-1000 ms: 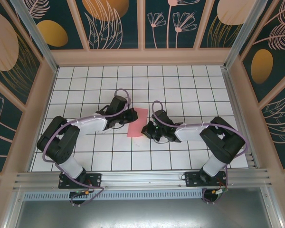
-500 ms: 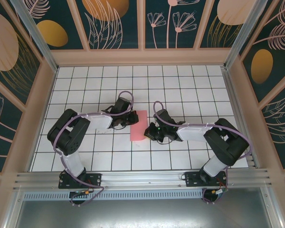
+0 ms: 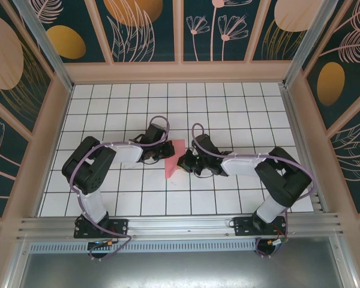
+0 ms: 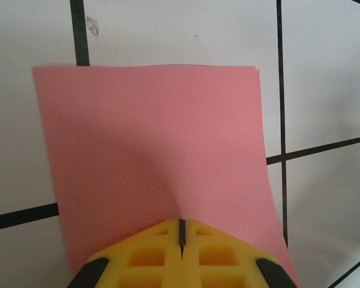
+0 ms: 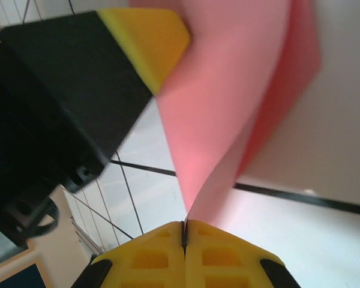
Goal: Fold a paper plane with a square sheet of paper (pick it up from the middle)
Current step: Third fold the triangle at the center of the table.
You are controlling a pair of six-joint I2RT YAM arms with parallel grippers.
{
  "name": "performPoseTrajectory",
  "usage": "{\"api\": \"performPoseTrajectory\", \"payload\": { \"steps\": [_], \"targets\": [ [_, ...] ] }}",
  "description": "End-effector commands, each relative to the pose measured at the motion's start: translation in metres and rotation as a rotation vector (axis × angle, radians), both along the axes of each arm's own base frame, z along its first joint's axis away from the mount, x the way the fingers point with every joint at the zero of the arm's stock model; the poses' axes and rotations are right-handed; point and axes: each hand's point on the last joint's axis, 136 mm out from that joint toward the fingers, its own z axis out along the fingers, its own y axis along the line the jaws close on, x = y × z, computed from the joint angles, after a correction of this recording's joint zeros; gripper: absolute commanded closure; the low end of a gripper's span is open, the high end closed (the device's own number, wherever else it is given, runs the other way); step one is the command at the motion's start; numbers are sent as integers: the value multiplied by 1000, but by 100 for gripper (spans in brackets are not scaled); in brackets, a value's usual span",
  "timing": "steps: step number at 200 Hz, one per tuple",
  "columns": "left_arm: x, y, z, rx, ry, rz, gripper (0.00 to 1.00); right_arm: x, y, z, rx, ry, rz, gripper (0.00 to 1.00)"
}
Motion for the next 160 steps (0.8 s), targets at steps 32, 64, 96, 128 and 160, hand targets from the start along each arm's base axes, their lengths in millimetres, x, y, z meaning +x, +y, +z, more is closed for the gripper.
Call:
{"api": "performPoseTrajectory", "payload": {
  "steps": [32, 64, 96, 128, 160],
  "targets": [
    [8, 1, 23, 5, -43, -3, 96, 21, 12, -8, -1, -16, -30, 100],
    [23, 2, 45, 4, -107, 18, 92, 22, 11, -13, -15, -11, -43, 100],
    [27, 11, 28, 42, -80, 40, 94, 24, 8, -17, -21, -12, -62, 100],
    [26, 16, 10, 79, -46, 51, 96, 26, 9, -19, -18, -13, -70, 100],
    [24, 21, -4, 113, -21, 58, 98, 28, 11, -22, -16, -11, -71, 100]
  ]
}}
